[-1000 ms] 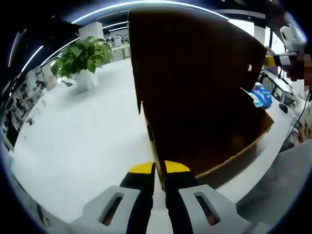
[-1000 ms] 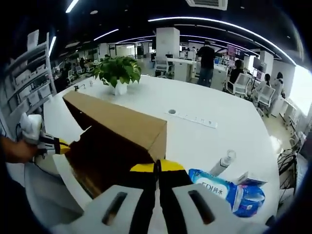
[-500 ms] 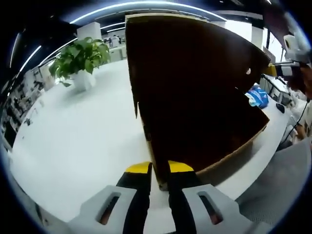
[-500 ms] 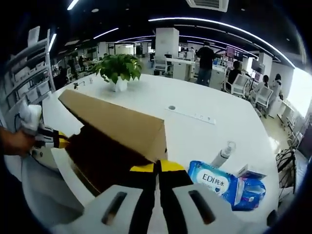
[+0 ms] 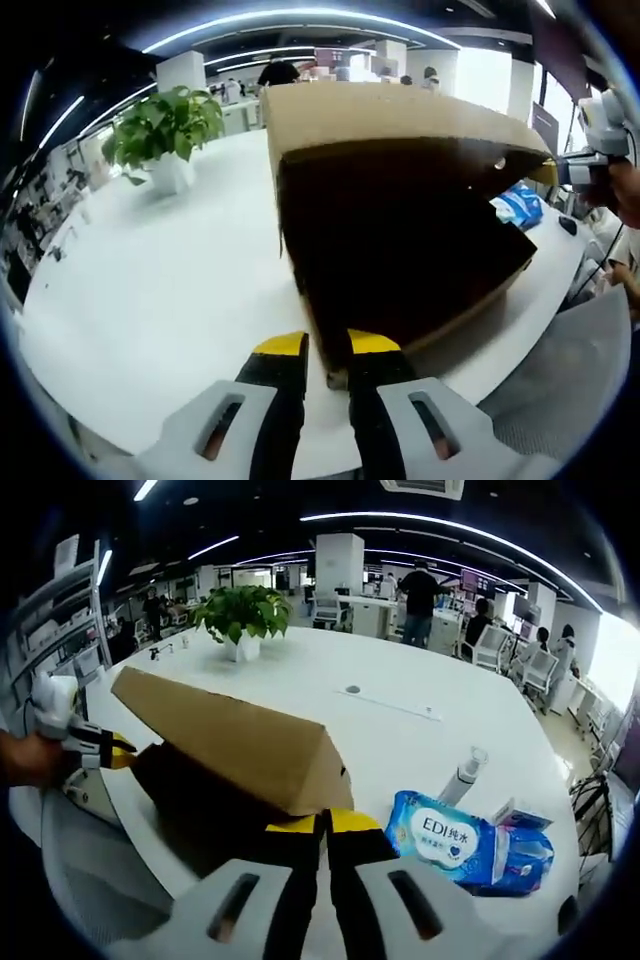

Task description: Operate the shoe box by opening the lid, removing the specified soft item, and placing it in the target area until the item is outside and the box remains undamaged.

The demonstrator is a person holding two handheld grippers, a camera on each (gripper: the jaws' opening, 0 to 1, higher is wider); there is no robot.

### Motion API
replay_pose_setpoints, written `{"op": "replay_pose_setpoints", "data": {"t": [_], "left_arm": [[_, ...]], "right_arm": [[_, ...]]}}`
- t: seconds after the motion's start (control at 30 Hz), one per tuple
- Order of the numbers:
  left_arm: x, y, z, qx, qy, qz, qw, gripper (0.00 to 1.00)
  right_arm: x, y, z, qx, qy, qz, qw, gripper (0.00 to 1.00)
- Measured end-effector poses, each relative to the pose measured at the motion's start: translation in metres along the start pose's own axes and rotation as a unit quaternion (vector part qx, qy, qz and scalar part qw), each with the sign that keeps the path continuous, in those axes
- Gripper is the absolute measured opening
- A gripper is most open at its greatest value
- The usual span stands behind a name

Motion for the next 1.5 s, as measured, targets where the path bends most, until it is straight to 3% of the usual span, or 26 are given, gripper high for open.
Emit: {"op": "replay_pose_setpoints", "data": {"t": [0.43,1.1,1.5], "left_arm": [[0.005,-0.001,0.002,-0.001,-0.008,0.01,0.9999,0.11],[0.012,-0.003,0.003,-0.011,-0.013,0.018,0.9997,0.11],[0.015,-0.002,0.008,-0.018,-0.002,0.029,0.9994,0.12]], "right_arm": [[-0.004,0.005,0.031,-0.029,0.013,-0.009,0.9994,0.0],[-0.006,0.01,0.059,-0.037,0.047,-0.013,0.9981,0.0],[-0.007,0.013,0.065,-0.034,0.059,-0.015,0.9976,0.0]]}}
Point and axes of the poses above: the point that each gripper's makers call its tool centre point, and the gripper's own axes: x roughly backward along the fingers, y roughly to its left, z roughly out of its underside, the point moved 8 cm from there along x, roughly backward along the fingers, and after that the axes turned 9 degrees about -z, right-handed, at the moved point
